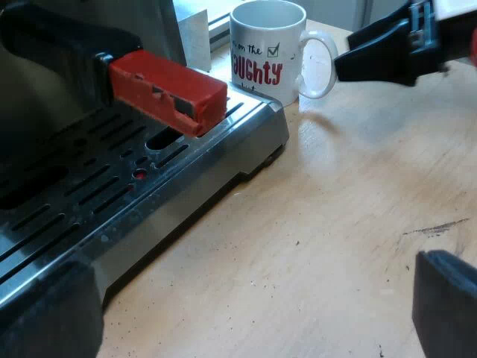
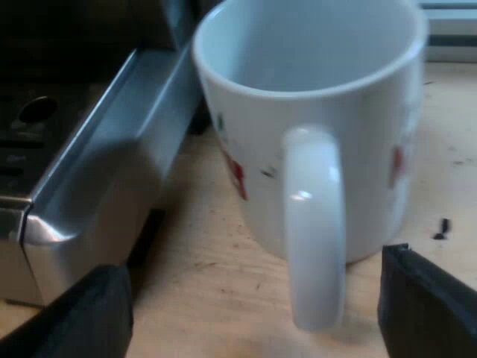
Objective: Place mug into machine
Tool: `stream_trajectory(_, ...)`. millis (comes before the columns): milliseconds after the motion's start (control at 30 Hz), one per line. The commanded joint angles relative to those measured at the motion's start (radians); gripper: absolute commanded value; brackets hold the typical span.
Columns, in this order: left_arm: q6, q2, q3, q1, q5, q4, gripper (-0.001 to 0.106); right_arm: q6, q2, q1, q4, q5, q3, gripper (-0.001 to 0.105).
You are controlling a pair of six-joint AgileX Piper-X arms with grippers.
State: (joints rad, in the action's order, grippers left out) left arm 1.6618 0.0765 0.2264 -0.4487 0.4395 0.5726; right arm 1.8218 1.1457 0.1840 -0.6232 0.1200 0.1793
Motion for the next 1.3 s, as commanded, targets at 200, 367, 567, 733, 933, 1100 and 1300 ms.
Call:
stream_trajectory(200, -0.011, 0.003, 0.003, -0.005, 0.013, -0.018, 0.085, -0.048, 0.238, 0.030, -0.085, -0.101, 0.137, 0.070)
stream_trajectory(367, -0.011, 0.003, 0.003, -0.005, 0.013, -0.018, 0.085, -0.048, 0.295, 0.030, -0.085, -0.101, 0.176, 0.069)
stream_trajectory(567, -0.011, 0.003, 0.003, -0.005, 0.013, -0.018, 0.085, -0.046, 0.312, 0.030, -0.085, -0.114, 0.188, 0.036)
stream_trajectory(733, -0.011, 0.003, 0.003, -0.005, -0.010, -0.018, 0.085, 0.020, 0.292, 0.030, -0.043, -0.120, 0.188, 0.000)
stream_trajectory(933, -0.011, 0.003, 0.003, -0.005, -0.096, -0.018, 0.085, 0.055, 0.140, 0.030, 0.091, -0.144, 0.188, 0.000)
stream_trajectory(1100, -0.011, 0.003, 0.003, -0.005, -0.098, -0.018, 0.085, 0.076, -0.027, 0.030, 0.218, -0.144, 0.188, 0.000)
stream_trajectory(1300, -0.011, 0.003, -0.032, -0.005, -0.117, -0.050, 0.085, 0.078, -0.315, 0.039, 0.547, -0.054, 0.188, 0.000)
